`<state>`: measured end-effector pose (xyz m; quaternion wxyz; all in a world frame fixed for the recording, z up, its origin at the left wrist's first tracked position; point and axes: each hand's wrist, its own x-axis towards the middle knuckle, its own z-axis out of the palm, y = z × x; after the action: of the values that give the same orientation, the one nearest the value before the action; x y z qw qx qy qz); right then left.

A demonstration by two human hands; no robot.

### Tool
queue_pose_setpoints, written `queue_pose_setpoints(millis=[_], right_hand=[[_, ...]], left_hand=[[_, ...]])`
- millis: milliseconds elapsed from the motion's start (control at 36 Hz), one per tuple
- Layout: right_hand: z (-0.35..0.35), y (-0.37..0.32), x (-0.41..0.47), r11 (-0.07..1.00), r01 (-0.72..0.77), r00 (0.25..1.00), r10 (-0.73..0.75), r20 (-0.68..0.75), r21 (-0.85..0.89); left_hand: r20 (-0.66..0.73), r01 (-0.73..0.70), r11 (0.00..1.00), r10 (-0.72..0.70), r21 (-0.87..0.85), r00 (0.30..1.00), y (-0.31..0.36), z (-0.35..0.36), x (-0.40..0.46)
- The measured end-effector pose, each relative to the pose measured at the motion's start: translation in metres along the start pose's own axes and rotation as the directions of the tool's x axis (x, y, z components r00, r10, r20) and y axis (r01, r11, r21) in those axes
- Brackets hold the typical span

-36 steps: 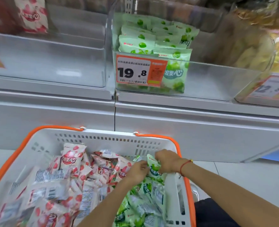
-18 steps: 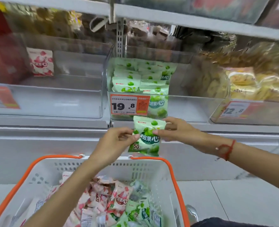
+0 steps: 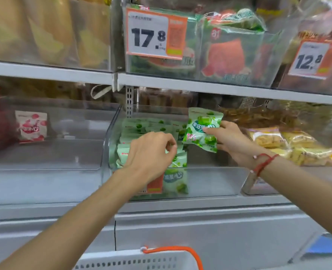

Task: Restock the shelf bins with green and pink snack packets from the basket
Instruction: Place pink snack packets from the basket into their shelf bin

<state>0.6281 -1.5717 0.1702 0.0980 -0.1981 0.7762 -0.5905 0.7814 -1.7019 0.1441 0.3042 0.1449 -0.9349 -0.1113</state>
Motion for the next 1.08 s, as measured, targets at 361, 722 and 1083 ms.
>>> queue_pose_setpoints(millis=[361,722,1083], right_hand=[[0.058,0.049,0.121,0.913,-0.019,0.993,0.064,0.098,-0.407],[0.067,0.054,0.126,0.319,0.421,0.867,-0.417,0.274,-0.849],[0.042,0.033,0.093,0.498,0.445,0.891,-0.168,0.421,-0.744]], left_hand=[[0.268,0.043,0.999,-0.042,0.004,0.963,-0.027,0.026,0.022],[0.203,0.065,0.998,-0.058,-0.027,0.977,-0.028,0.033,0.019],[0.044,0.029,1.000,-0.029,-0.001,0.999,-0.024,0.027,0.019]])
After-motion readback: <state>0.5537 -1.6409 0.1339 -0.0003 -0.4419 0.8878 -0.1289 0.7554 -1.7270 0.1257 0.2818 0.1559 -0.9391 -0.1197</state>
